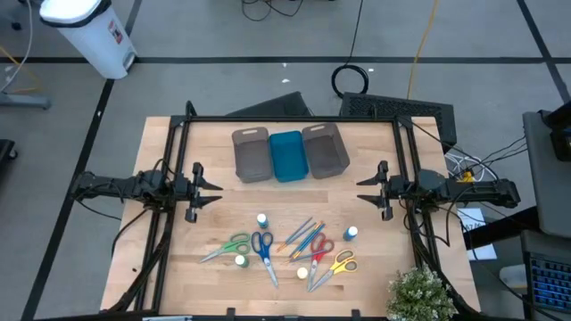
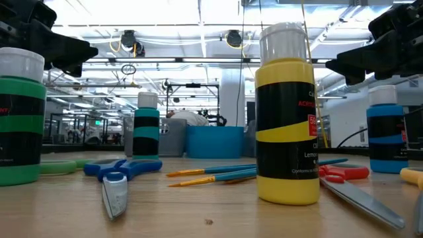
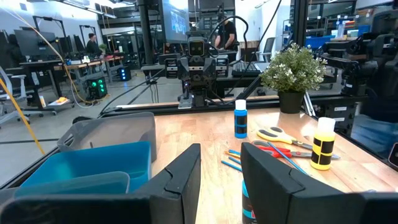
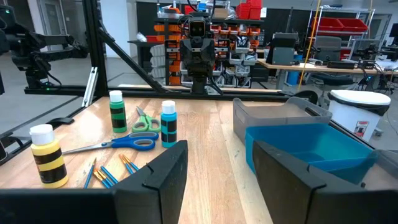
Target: Pick & Place Paint Supplies
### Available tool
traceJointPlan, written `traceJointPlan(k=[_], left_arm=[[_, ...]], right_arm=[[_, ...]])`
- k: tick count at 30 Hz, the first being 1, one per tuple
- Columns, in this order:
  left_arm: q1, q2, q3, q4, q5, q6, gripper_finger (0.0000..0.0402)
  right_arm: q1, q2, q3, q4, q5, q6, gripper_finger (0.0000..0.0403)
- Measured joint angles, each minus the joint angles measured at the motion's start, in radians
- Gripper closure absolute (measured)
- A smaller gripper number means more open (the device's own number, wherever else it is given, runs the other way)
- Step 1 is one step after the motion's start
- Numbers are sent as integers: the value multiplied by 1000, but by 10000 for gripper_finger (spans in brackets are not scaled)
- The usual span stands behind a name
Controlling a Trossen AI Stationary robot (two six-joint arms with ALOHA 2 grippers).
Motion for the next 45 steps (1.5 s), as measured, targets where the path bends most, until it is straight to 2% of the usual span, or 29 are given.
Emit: traceJointPlan(k=[33,39,45], left_arm=[[0,0,0,0,0,0,277],[0,0,0,0,0,0,277],[0,0,0,0,0,0,277]], right_arm=[[0,1,0,19,0,5,231],[0,0,0,142,2,268,232],[1,2,0,297,86,354,232]])
